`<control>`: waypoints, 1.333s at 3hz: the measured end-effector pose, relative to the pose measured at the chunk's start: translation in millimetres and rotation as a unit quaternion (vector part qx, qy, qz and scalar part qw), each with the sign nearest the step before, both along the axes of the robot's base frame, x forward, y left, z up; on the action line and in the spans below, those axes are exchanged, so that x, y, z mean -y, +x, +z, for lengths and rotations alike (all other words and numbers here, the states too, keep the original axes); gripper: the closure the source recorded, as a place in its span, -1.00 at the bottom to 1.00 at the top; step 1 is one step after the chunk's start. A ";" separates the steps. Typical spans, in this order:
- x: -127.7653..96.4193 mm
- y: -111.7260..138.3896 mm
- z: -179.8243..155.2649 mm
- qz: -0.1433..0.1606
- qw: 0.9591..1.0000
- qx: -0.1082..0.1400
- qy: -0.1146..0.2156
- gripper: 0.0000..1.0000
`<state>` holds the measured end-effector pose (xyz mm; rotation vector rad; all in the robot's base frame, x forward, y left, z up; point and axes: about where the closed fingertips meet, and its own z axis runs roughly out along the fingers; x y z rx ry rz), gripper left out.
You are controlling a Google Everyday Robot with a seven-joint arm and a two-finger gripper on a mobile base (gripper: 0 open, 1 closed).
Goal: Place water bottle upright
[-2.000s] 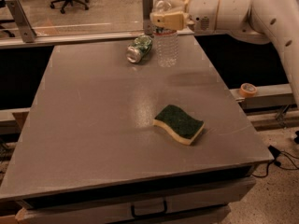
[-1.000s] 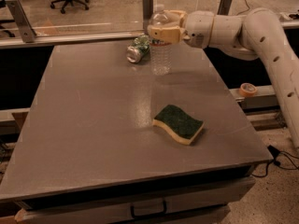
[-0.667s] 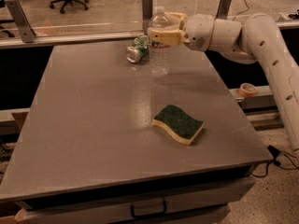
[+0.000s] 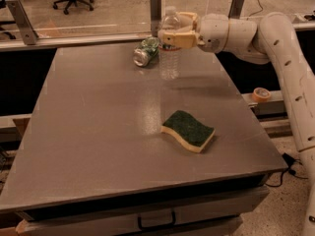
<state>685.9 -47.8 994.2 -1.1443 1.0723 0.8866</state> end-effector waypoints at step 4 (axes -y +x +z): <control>18.4 -14.9 -28.7 0.030 0.999 -0.007 0.022 -1.00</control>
Offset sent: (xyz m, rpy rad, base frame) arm -0.0161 -0.0204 -0.0359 0.0556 0.0398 0.0490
